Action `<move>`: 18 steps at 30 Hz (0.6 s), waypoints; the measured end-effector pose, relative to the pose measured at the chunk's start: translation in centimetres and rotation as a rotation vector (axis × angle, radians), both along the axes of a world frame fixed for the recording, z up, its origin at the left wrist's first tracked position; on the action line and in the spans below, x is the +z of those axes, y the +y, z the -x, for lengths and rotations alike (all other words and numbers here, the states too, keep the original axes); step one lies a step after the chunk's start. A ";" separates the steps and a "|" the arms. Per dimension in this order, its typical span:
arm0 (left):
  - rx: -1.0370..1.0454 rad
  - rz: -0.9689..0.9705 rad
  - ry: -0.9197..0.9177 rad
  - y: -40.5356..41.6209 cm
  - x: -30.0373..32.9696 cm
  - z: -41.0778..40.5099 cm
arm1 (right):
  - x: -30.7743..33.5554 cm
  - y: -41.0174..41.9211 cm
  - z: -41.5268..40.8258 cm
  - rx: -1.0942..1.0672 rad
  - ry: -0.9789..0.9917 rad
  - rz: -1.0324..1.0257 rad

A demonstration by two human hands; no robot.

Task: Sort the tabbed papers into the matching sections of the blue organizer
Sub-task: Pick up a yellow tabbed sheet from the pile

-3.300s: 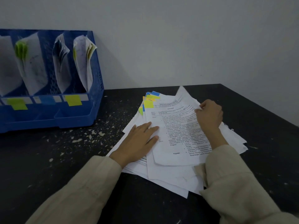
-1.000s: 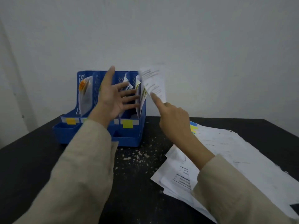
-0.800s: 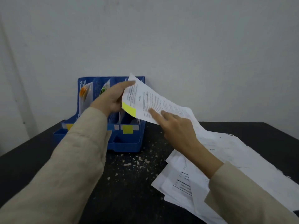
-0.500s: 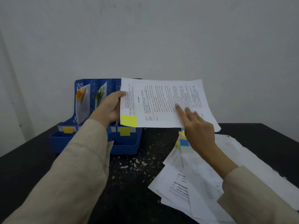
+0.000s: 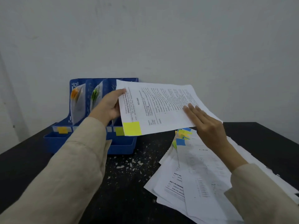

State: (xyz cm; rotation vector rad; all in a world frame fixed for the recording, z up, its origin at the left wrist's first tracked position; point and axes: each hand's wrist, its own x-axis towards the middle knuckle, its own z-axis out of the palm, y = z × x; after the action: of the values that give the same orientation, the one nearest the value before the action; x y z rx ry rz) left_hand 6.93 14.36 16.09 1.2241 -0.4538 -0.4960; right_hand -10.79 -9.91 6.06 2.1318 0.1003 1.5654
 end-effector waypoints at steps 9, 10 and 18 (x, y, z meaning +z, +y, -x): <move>-0.183 0.474 0.133 1.7 -3.0 -0.1 | 0.4 0.9 0.1 0.188 -0.057 -0.004; -0.210 0.484 0.118 1.9 -3.0 -0.1 | 0.4 0.9 0.1 0.188 -0.061 0.002; -0.328 0.120 0.043 3.8 -1.6 -2.3 | 1.4 0.6 0.6 0.337 -0.045 0.075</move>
State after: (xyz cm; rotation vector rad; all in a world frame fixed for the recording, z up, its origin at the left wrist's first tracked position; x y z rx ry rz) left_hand 9.24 18.17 14.54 1.0255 -0.6429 -0.7620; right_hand -11.43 -9.33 7.41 2.0991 0.5182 1.7621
